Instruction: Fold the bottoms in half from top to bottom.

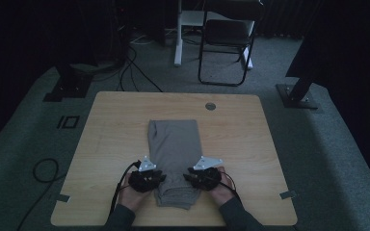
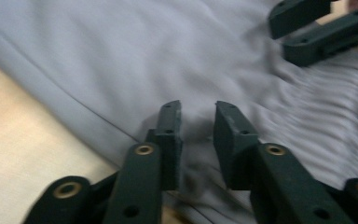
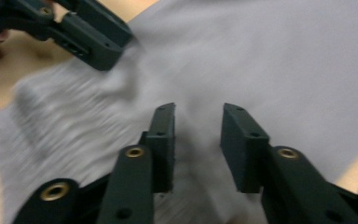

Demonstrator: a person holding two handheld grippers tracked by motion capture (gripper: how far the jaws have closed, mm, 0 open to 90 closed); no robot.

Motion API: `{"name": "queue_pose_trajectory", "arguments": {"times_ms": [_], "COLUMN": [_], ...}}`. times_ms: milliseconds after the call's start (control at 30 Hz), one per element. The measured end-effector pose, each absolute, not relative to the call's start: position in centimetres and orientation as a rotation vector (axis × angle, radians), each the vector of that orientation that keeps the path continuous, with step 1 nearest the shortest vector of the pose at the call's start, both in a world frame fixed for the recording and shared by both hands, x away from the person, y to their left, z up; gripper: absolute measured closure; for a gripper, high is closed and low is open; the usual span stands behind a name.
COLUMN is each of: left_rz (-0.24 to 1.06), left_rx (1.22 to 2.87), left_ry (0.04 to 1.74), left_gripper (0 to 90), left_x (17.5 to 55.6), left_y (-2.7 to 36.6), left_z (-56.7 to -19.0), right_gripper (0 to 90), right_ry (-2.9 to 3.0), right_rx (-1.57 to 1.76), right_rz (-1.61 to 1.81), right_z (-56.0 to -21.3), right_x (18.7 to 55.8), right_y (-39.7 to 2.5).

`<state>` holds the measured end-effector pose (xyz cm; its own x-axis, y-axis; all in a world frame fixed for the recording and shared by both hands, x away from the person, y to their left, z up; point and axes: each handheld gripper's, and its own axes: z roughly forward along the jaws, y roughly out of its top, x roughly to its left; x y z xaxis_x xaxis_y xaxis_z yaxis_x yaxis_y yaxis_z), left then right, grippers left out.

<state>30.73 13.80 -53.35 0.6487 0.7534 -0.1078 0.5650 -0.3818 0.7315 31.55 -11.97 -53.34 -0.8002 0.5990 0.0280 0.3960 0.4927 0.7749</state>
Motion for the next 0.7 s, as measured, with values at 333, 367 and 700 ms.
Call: {"name": "queue_pose_trajectory", "arguments": {"times_ms": [333,367,700], "left_rz": [0.457,0.455,0.447], "left_rx": [2.078,2.080,2.074], "left_ry": [1.163,1.175,1.190], "left_gripper": [70.3,70.3,73.6], "left_x": [38.8,39.2,39.1], "left_y": [13.2,13.1,13.1], "left_z": [-53.8,-54.0,-54.8], "right_gripper": [57.8,58.1,60.2], "right_ry": [2.335,2.331,2.342], "right_rx": [1.047,1.062,1.125], "right_rz": [1.075,1.074,1.018], "right_z": [-53.7,-53.8,-55.0], "right_x": [40.5,41.0,42.7], "right_y": [-10.6,-10.4,-9.9]}}
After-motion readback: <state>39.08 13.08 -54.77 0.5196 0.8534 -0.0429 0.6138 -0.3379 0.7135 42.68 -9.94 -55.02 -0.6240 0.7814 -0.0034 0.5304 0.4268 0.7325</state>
